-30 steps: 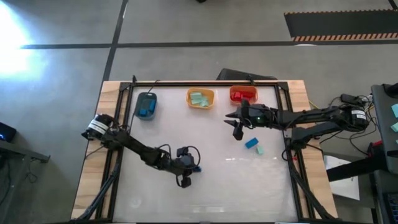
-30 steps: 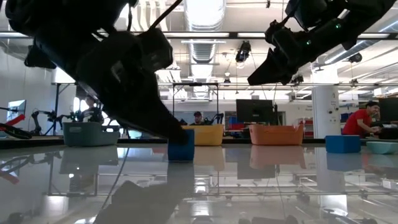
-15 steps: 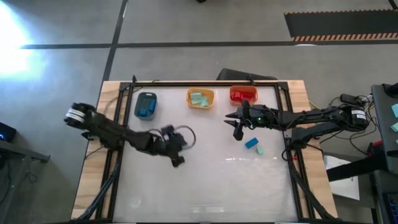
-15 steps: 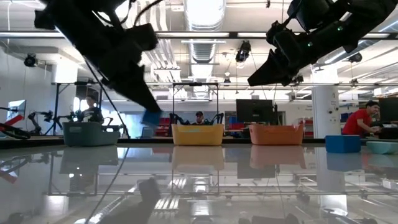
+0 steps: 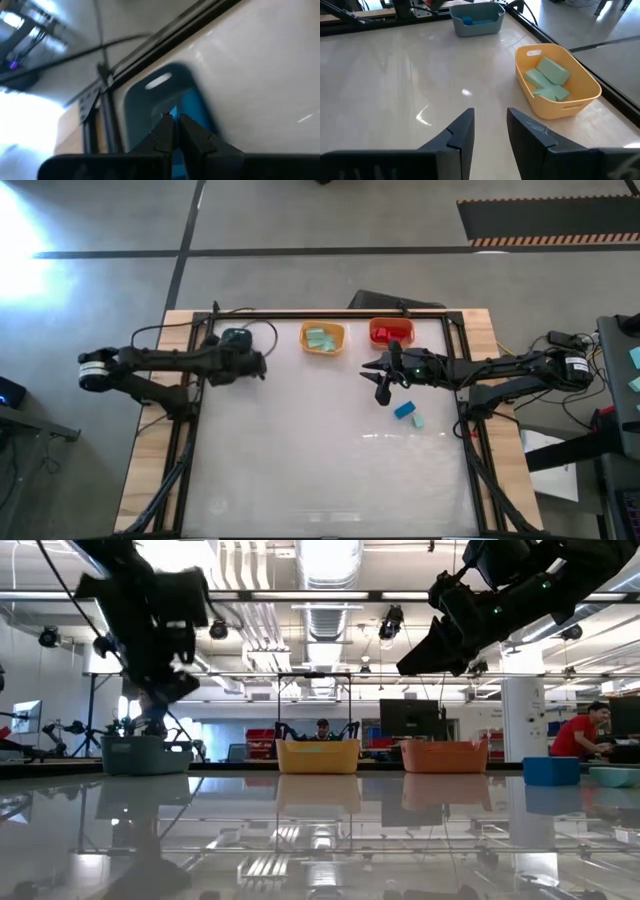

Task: Sort & place blocks by color
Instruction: Put the blue triangular block into the dark blue bin, then put the light blue half circle block into the yellow bin

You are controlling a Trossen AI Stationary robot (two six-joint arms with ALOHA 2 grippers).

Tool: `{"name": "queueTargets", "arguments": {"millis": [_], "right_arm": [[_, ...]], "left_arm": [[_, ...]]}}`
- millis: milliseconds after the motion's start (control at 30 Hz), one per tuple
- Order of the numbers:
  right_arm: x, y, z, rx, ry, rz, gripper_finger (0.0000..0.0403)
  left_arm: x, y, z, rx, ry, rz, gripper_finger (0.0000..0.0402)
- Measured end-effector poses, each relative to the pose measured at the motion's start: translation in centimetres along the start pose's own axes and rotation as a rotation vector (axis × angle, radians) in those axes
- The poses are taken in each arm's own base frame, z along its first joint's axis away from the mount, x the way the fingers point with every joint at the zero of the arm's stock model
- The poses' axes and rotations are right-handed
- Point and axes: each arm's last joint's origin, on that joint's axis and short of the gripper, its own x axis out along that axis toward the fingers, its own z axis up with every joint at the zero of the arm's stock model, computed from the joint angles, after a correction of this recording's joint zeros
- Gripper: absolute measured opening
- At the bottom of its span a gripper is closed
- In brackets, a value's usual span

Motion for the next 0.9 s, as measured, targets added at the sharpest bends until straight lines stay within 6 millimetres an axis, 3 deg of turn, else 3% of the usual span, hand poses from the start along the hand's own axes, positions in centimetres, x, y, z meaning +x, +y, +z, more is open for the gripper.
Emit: {"name": "queueTargets", "arguments": {"millis": [133,300,667,900], "right_arm": [[0.0,0.0,0.0,-0.002,0.0,0.0,0.0103],[0.0,0.0,0.0,-0.002,0.0,0.0,0.0103],[0.0,0.0,0.0,-0.005,0.0,0.0,0.0101],[0.0,0.0,0.0,0.0,0.0,0.0,0.0101]], "left_arm": [[2.8,1.0,-0.3,-0.012,0.094,0.07,0.0001],[4.6,1.6,-0.4,-0.038,0.108,0.101,0.0008],[5.0,1.7,-0.3,-0.06,0.103,0.108,0.0038],[5.0,1.7,-0.3,-0.062,0.101,0.107,0.0078]]}}
